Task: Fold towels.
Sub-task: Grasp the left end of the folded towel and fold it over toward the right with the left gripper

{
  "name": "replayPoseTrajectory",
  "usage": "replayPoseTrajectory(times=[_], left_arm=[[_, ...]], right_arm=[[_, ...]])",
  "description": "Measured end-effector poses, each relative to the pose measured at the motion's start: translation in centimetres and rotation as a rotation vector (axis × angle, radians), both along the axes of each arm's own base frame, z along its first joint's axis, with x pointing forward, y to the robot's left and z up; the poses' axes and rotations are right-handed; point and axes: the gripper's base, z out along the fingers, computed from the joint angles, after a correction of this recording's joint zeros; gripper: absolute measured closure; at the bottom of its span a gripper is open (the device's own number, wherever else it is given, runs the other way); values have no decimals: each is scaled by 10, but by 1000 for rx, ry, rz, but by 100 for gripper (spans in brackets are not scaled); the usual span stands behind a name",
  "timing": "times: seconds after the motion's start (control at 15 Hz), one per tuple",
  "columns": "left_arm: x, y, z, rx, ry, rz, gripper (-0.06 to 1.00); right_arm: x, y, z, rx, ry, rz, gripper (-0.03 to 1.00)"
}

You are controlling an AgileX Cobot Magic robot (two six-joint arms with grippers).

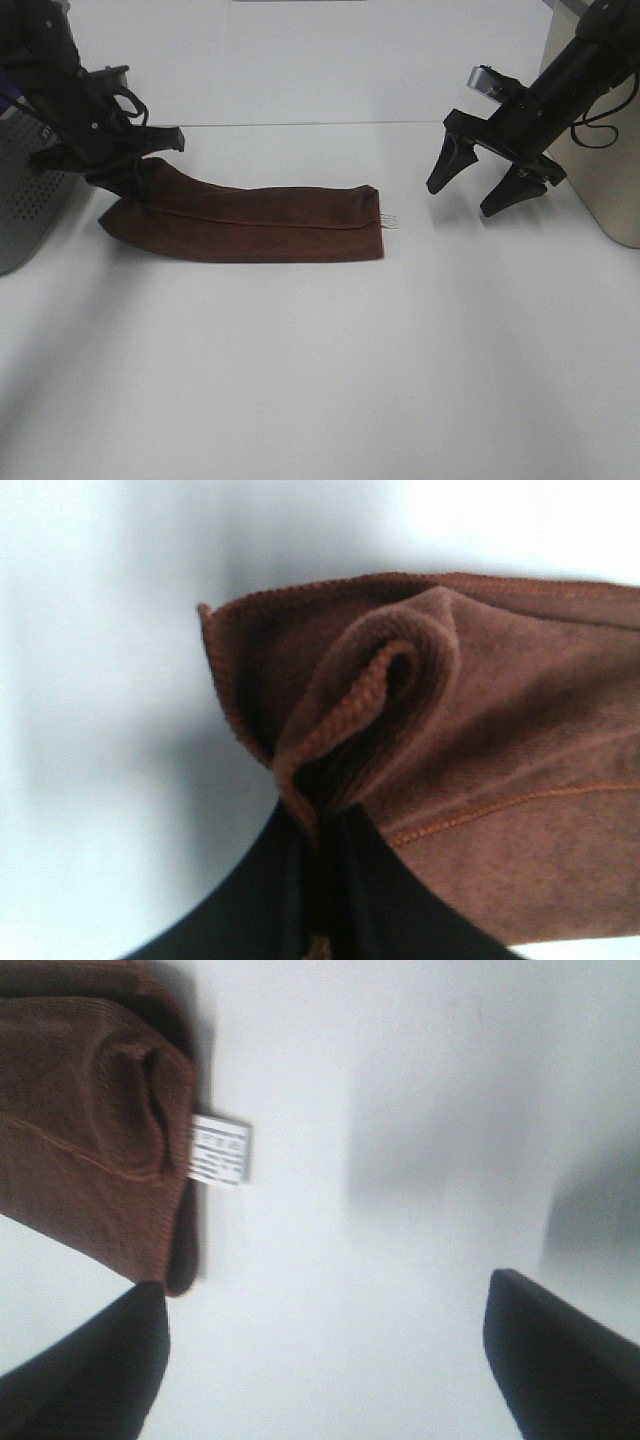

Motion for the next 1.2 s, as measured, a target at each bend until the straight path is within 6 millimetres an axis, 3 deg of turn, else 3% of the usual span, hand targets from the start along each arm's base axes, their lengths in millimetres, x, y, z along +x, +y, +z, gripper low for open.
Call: replayPoseTrajectory(times=[0.07,0.13,0.27,0.4,0.47,0.53,0.73,0.93,1.07,1.2], left_arm=[[-4,5,22,35,-18,31,90],[-6,1,31,18,-26,32,90],[-10,-22,39,-100,-23,9,90],[-15,-58,39,-252,-22,-15,90],[-16,-66,38,-275,-27,-16,90],[-16,-88,31,-327,-44,-10,90],[-9,-128,4,-375,-28,-9,90],[3,-152,-13,-422,-13,7,87],[5,-159,-17,-452,7,38,69],[5,-162,-16,-503,19,81,39]], right_arm=[[0,0,0,4,1,-3,16],[0,1,0,9,3,-10,16],[0,1,1,12,4,-13,16],[0,1,1,13,4,-13,16],[0,1,1,13,4,-13,16],[0,1,1,15,4,-14,16],[0,1,1,16,4,-15,16],[0,1,1,16,5,-14,16],[0,1,1,17,10,-12,16],[0,1,1,18,12,-11,16]])
